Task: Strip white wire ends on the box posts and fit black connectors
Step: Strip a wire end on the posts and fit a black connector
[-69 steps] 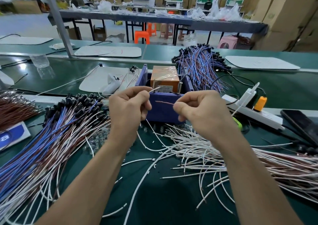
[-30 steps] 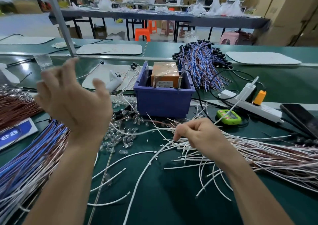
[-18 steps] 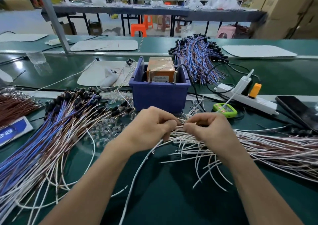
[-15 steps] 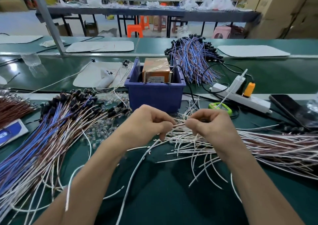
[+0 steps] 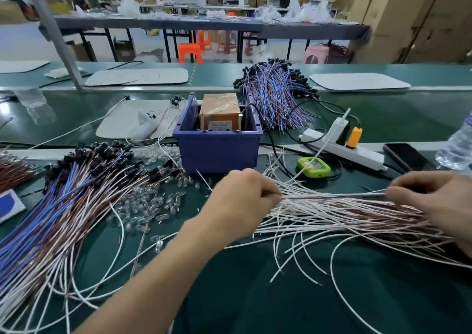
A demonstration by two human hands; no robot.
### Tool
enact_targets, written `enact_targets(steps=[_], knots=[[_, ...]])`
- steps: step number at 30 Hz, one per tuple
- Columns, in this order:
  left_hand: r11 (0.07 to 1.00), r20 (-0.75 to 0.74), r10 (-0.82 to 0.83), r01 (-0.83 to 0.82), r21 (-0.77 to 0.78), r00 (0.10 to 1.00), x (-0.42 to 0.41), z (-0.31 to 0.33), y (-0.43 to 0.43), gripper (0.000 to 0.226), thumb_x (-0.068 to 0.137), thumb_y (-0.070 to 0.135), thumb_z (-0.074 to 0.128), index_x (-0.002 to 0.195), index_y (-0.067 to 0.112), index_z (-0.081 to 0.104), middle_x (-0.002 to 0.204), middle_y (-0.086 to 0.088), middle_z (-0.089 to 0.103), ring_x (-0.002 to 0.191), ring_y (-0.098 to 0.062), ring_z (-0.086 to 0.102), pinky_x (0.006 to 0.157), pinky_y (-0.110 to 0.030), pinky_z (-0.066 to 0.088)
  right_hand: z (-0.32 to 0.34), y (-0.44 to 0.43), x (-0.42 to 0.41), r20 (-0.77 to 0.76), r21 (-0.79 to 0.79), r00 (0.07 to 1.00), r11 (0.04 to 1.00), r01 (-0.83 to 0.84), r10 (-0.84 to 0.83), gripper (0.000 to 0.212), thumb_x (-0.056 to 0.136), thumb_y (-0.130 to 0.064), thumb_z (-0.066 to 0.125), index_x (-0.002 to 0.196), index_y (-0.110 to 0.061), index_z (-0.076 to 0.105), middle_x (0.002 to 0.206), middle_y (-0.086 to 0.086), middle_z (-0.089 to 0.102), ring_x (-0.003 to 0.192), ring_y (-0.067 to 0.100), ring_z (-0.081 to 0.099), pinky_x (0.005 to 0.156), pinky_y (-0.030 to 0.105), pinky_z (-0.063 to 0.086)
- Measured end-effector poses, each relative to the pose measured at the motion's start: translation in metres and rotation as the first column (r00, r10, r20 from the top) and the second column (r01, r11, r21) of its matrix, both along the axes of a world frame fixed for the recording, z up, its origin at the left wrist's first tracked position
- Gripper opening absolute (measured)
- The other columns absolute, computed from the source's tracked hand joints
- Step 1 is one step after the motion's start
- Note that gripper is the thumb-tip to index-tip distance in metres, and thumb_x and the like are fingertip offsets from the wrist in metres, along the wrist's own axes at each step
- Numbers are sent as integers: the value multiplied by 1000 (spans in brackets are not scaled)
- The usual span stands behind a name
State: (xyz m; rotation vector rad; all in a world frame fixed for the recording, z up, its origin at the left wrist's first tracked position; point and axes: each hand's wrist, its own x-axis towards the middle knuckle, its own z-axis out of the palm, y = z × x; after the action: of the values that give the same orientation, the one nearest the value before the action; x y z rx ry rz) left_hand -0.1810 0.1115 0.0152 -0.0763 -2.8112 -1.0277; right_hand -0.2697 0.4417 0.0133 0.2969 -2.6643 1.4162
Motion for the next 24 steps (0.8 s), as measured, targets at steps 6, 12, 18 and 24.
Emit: enact_targets(steps=[6, 12, 18, 24], knots=[[973, -98, -124, 102, -206, 987, -11, 8, 41, 19, 96, 24, 61, 90, 24, 79, 76, 0, 73, 70, -26, 63, 68, -33, 56, -36, 88, -28, 63, 166, 976, 966, 197, -209, 22, 89, -6, 74, 77, -24, 75, 75, 12, 72, 76, 40, 68, 68, 29, 54], [989, -161, -69, 47, -138, 984, -26, -8, 34, 19, 93, 24, 65, 98, 29, 83, 87, 7, 79, 80, -20, 69, 76, -34, 58, -47, 99, -24, 41, 200, 946, 931, 306, -320, 14, 89, -4, 74, 82, -15, 72, 76, 5, 73, 76, 30, 65, 66, 10, 51], [995, -224, 5, -28, -99, 975, -32, -40, 30, 16, 90, 26, 65, 90, 28, 81, 78, 11, 76, 70, -11, 65, 69, -30, 53, -19, 69, 1, -76, 276, 937, 896, 347, -340, 24, 67, -50, 86, 88, -48, 75, 76, -22, 73, 77, 13, 71, 68, 21, 54], [996, -290, 61, -79, -51, 955, -38, -52, 38, 7, 89, 31, 76, 93, 33, 82, 80, 14, 72, 72, -9, 62, 69, -32, 53, -8, 52, 16, -169, 281, 944, 904, 323, -285, 23, 71, -29, 89, 66, -44, 72, 73, -41, 65, 77, -18, 61, 66, 6, 39]])
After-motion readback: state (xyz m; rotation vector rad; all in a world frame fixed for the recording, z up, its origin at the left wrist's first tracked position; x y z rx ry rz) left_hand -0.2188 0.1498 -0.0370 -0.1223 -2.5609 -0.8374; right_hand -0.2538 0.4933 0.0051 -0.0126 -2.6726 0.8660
